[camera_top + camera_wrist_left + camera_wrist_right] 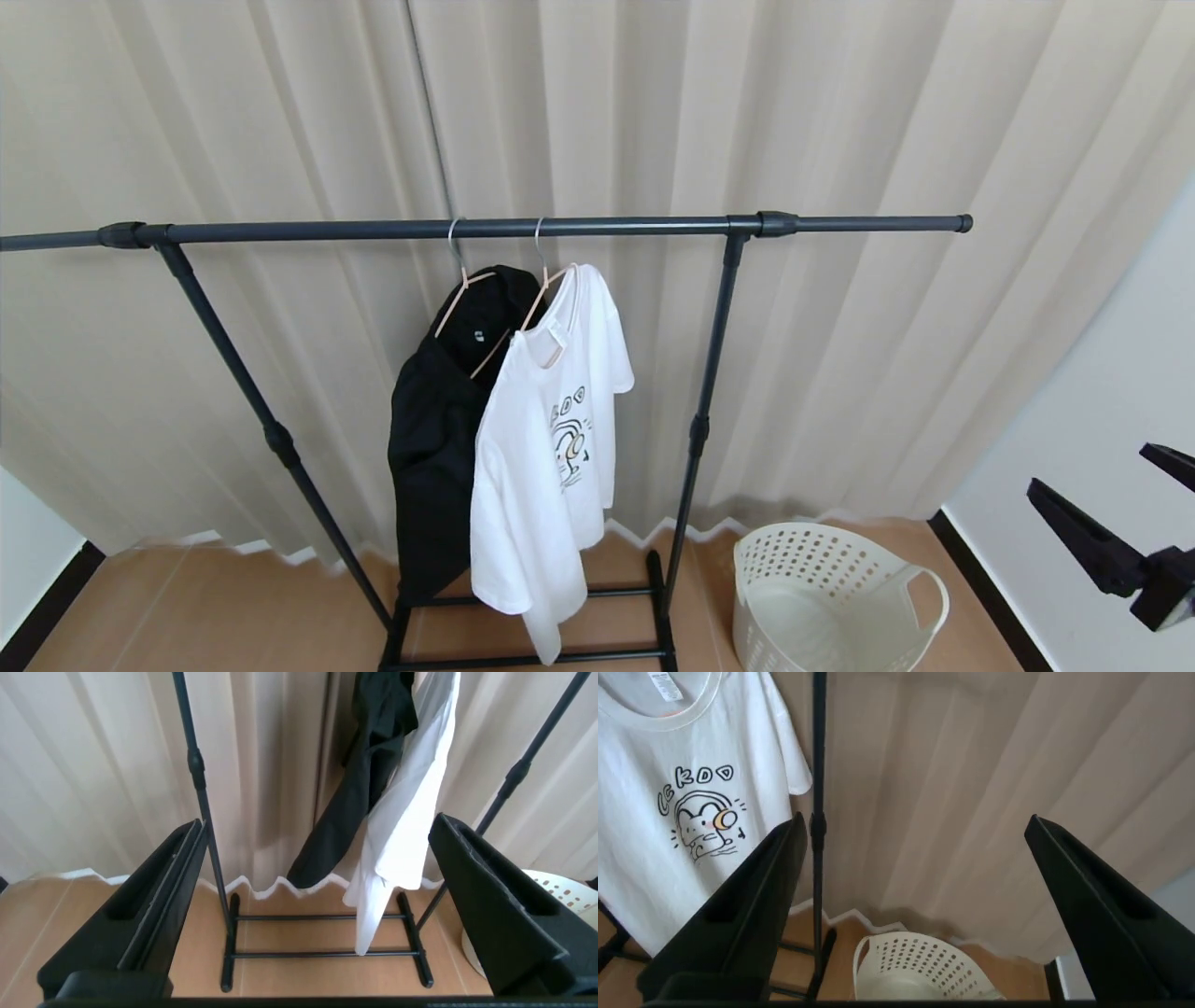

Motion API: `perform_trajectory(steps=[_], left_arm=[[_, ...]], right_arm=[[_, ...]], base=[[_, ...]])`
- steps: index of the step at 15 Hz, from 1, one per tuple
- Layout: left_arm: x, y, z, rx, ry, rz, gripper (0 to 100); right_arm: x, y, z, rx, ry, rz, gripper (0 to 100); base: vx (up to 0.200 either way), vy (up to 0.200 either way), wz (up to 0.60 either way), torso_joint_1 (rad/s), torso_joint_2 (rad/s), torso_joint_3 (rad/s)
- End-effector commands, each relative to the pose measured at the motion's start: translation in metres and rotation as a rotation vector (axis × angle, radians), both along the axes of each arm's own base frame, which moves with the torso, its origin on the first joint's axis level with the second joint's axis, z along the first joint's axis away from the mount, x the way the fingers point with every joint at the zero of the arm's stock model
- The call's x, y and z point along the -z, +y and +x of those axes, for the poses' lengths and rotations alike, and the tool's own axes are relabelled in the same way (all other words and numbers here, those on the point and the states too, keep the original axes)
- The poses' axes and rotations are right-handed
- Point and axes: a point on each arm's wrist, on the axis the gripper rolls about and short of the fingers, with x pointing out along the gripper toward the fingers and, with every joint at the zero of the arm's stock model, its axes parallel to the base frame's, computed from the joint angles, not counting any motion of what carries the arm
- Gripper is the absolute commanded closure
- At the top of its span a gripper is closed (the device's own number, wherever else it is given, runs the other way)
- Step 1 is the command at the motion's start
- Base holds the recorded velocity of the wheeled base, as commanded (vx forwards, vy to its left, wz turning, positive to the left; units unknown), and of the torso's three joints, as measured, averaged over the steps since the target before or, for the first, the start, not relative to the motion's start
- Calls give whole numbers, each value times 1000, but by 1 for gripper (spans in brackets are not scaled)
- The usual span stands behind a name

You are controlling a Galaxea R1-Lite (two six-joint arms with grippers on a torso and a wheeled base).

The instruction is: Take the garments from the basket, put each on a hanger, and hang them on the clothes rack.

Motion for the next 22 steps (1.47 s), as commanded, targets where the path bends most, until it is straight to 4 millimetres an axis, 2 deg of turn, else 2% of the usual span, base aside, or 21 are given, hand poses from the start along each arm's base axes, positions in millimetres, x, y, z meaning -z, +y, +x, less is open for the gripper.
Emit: perform_trajectory(steps=[1,2,3,5,11,14,22], left_arm=[[0,0,0,-1,2,0,0],[0,0,0,-1,2,-2,0],[0,0,0,-1,2,0,0],[0,0,0,-1,2,0,0],[0,0,0,-1,2,-2,0],[0,0,0,-2,2,-2,0],[0,0,0,-1,2,0,0]], right_arm=[[4,1,-58,24,-41,1,0],[7,2,-64,17,-28,2,0],[14,3,-80,10,-8,3,0],[25,4,-100,7,-18,3,0],[63,5,-138,-35,-20,3,0],[64,5,-138,-28,-7,68,0],[64,4,-138,-14,-7,70,0]], base=[[0,0,0,0,0,0],[0,0,0,0,0,0],[0,0,0,0,0,0],[0,0,0,0,0,0],[0,0,0,0,0,0],[0,0,0,0,0,0],[0,0,0,0,0,0]])
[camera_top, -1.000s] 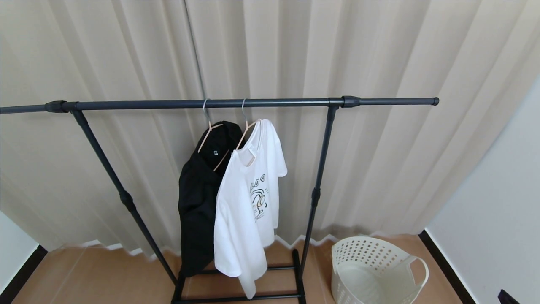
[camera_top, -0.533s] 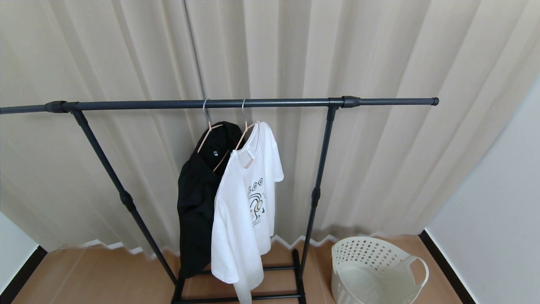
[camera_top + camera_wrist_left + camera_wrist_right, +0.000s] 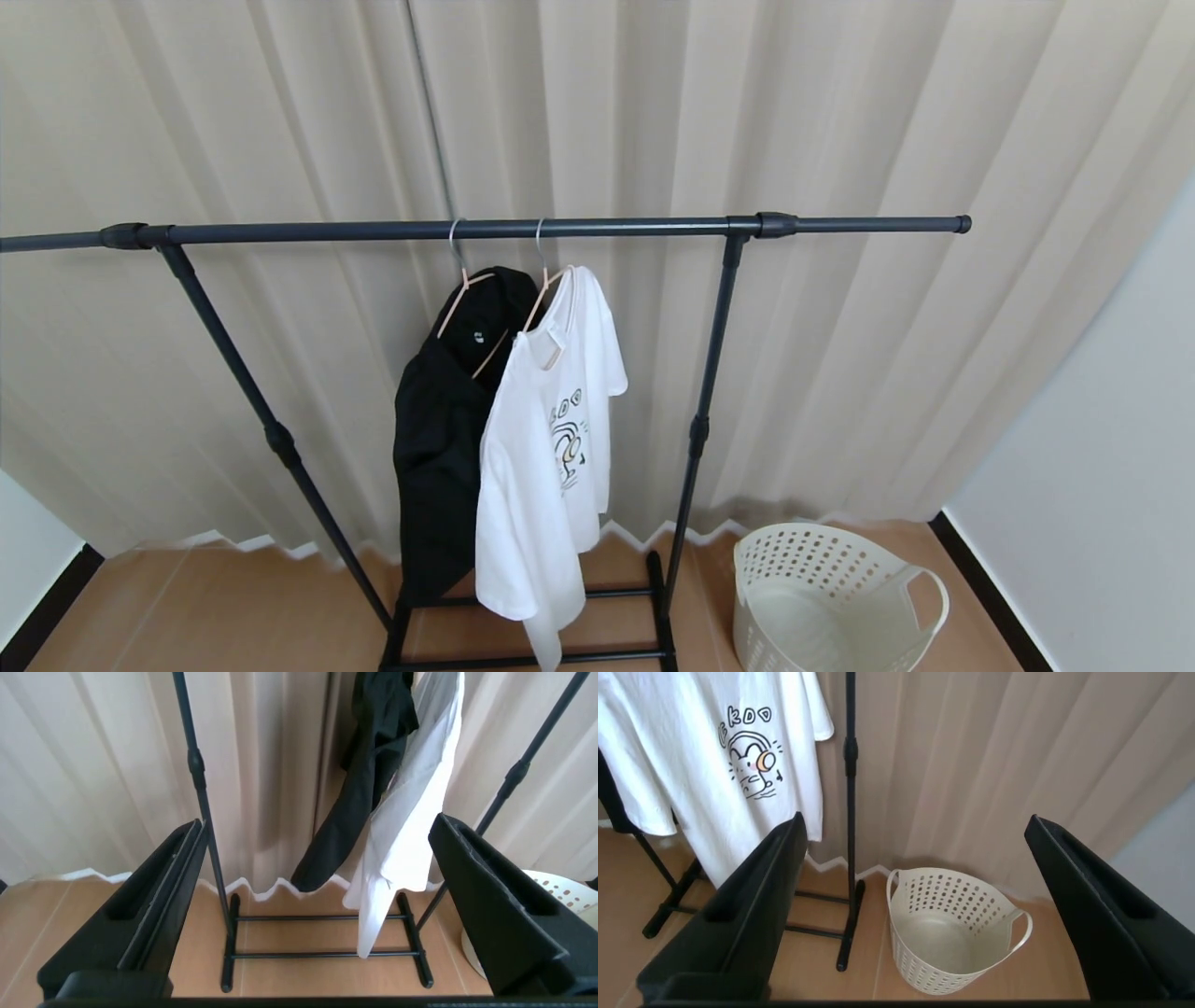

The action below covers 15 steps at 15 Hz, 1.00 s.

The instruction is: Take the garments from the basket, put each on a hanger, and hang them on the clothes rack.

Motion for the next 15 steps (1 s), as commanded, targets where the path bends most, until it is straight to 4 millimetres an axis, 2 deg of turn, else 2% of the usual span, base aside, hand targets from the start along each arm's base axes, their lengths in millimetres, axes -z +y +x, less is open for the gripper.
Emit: perform_trajectory(steps=[1,15], left_arm=[[0,0,0,-1,1,0,0],[0,0,0,-1,1,0,0]], right_arm=[[0,0,0,-1,-1,-1,0],[0,0,0,-3,-1,0,0]], base=[[0,0,0,0,0,0],[0,0,0,0,0,0]])
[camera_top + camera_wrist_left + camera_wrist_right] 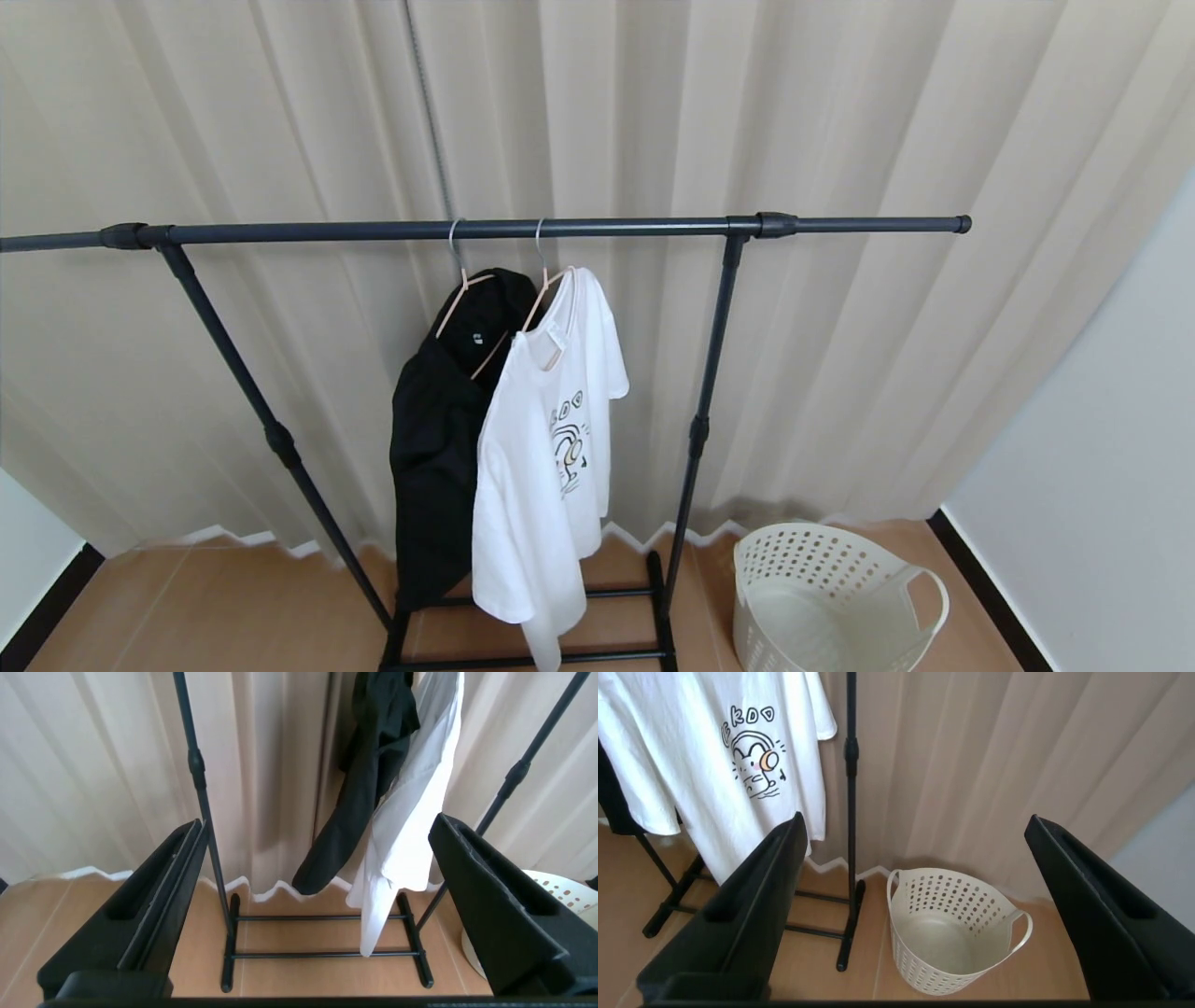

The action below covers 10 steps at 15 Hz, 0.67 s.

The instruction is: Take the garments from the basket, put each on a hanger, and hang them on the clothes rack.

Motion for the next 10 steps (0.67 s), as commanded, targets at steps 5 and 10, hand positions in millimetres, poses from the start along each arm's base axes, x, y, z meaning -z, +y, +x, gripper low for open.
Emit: perform_trajectory(steps=[5,10], left_arm=[[0,0,0,1,1,-1,0],[0,0,0,-1,1,-1,0]], right_arm=[[0,0,0,0,0,1,0],[0,0,0,0,-1,0,0]], base=[[0,0,0,0,0,0],[0,0,0,0,0,0]])
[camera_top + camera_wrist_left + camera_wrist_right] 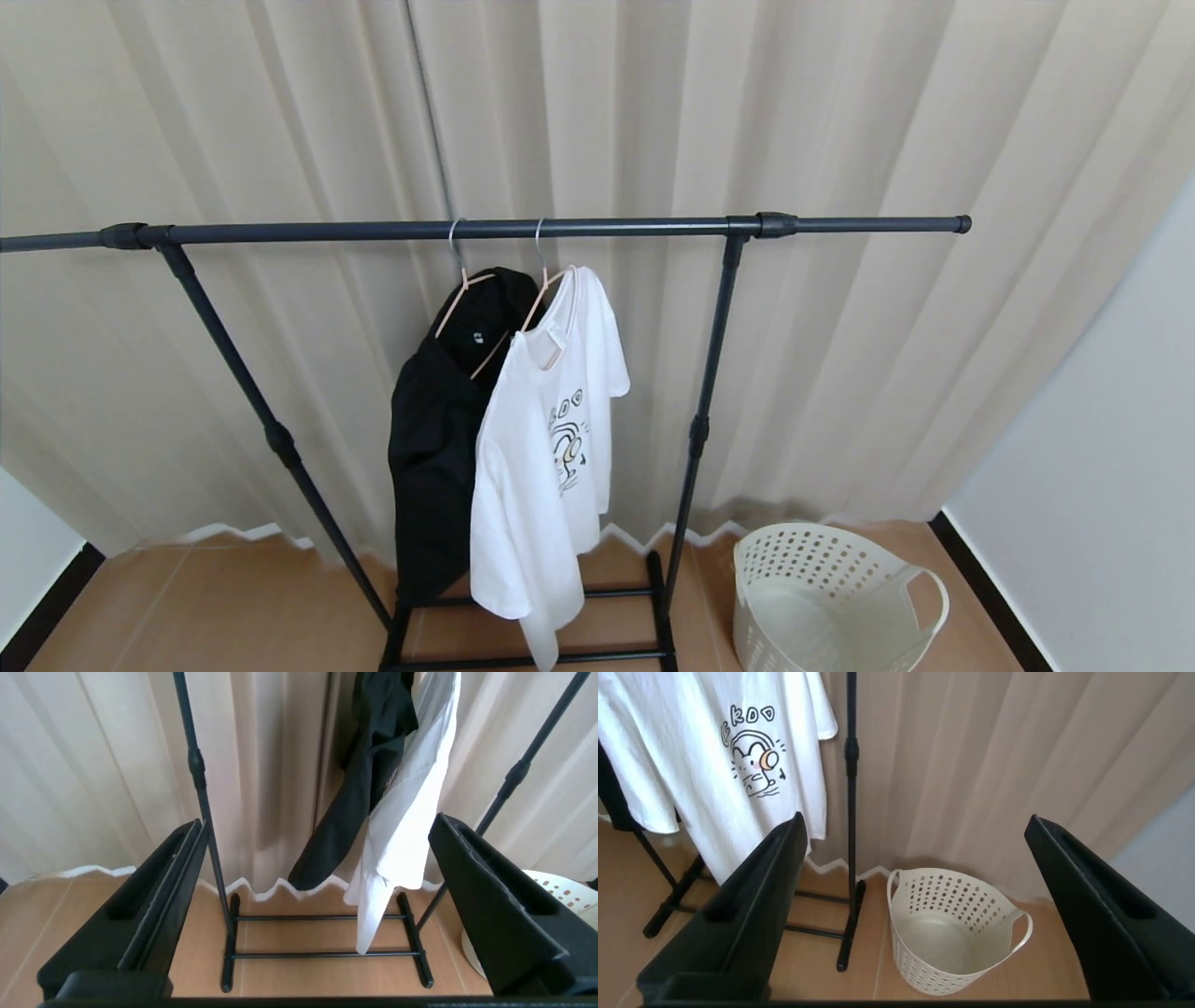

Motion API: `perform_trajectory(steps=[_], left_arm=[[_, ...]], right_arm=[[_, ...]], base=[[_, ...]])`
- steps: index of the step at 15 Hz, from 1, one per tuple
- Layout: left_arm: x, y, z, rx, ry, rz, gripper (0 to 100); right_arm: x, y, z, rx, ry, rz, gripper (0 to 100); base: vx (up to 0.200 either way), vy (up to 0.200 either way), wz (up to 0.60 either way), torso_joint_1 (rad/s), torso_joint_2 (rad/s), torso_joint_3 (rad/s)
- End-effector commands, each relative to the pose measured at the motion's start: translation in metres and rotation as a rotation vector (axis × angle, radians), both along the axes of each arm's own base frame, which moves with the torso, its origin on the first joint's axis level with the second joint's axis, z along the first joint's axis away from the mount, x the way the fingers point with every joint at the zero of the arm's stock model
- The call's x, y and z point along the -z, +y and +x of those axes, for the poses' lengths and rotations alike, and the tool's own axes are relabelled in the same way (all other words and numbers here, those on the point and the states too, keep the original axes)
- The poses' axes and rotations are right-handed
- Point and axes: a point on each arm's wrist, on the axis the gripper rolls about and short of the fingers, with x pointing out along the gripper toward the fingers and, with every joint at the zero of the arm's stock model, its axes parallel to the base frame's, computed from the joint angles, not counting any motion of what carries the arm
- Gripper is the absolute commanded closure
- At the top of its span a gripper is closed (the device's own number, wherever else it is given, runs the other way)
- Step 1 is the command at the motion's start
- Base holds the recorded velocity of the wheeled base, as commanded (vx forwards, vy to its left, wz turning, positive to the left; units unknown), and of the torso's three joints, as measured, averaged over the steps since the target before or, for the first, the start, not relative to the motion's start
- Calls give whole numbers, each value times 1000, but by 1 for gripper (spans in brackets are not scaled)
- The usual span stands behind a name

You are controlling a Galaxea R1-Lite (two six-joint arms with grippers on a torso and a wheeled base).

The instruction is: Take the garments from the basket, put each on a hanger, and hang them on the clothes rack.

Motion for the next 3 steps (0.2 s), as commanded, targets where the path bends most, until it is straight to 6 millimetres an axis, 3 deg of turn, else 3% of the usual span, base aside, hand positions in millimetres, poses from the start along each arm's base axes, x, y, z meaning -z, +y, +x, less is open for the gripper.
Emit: perform_trajectory(steps=[1,3], left_arm=[[0,0,0,-1,1,0,0],[0,0,0,-1,1,0,0]], right_arm=[[0,0,0,0,-1,0,0],[0,0,0,0,0,1,0]], base=[[0,0,0,0,0,0],[0,0,0,0,0,0]])
